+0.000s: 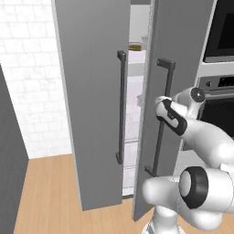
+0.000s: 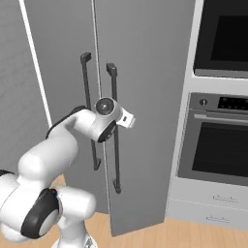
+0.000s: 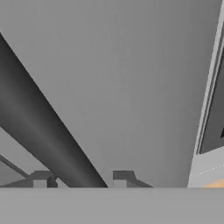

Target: Grab a lemon wedge from the fridge and one ice cube from the ice bowl, and put them in the glass of lemonade.

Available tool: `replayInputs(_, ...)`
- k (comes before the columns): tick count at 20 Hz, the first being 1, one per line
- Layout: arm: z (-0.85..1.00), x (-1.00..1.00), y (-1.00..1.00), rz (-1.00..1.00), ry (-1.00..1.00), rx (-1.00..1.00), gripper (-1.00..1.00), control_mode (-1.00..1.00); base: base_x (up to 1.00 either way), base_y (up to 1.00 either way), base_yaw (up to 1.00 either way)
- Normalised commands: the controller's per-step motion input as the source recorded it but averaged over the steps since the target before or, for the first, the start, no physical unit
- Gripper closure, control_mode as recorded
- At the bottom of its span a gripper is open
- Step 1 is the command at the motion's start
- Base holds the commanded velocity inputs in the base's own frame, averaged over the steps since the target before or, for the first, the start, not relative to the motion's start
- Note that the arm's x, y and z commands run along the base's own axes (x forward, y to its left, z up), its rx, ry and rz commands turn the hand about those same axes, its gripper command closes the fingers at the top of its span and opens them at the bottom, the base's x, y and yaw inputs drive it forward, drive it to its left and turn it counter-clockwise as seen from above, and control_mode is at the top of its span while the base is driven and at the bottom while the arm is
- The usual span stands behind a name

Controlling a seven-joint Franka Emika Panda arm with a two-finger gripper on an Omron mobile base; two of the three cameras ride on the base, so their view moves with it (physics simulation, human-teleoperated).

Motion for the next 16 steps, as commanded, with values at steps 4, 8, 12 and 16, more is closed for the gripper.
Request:
replayInputs(4,0.01,-0.81,-1.00,-0.09,0.00,0.11,1.00,-1.00,0.00,0.00,0.00)
replayInputs(8,0.00,-0.74,-1.00,-0.09,0.00,0.12,1.00,-1.00,0.00,0.00,0.00)
replayInputs(12,0.00,-0.68,-1.00,-0.10,0.00,0.12,1.00,-1.00,0.00,0.00,0.00)
replayInputs(16,0.00,-0.54,-1.00,-0.12,0.01,0.10,1.00,-1.00,0.00,0.00,0.00)
